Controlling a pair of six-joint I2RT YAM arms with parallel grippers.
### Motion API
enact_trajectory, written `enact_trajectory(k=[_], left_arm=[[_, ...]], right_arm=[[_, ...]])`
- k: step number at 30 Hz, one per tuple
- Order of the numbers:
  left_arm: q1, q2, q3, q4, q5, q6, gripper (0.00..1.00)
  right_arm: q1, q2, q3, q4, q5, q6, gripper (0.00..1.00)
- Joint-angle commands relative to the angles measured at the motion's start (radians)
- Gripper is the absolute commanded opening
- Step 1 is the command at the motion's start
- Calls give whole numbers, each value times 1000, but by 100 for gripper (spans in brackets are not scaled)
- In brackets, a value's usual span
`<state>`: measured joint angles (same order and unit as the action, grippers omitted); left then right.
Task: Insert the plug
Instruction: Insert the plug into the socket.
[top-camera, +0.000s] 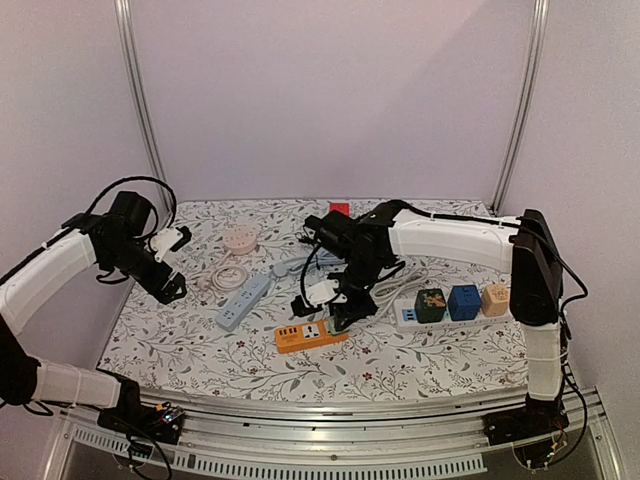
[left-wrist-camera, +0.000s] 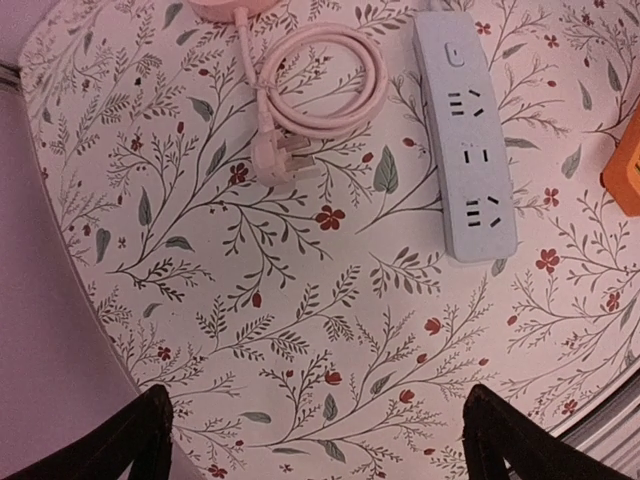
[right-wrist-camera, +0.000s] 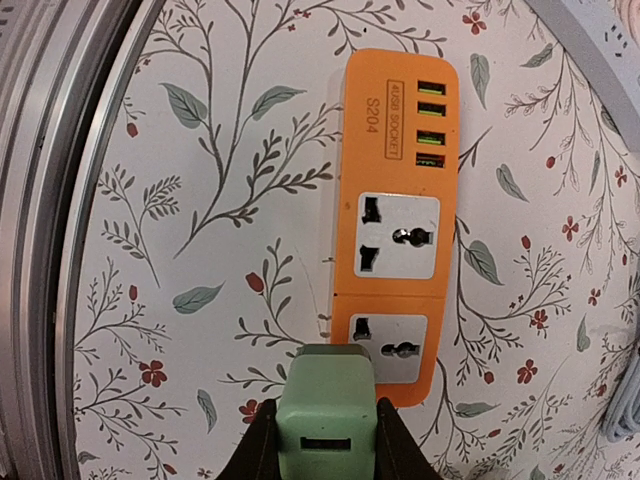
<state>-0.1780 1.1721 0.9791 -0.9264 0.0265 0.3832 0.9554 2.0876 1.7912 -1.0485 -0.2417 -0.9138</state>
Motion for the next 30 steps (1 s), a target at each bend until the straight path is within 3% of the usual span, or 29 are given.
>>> enact_trajectory(k=[1, 15, 30], left_arm=[[22, 1, -13, 49, 3, -28, 99], [33, 3, -20, 57, 12, -32, 100], [40, -6, -17, 59, 13, -33, 99]], right_arm=[[7, 39, 39, -12, 1, -54, 0], [7, 54, 74, 11, -28, -39, 0], [7, 101, -60, 65, 63, -11, 0]])
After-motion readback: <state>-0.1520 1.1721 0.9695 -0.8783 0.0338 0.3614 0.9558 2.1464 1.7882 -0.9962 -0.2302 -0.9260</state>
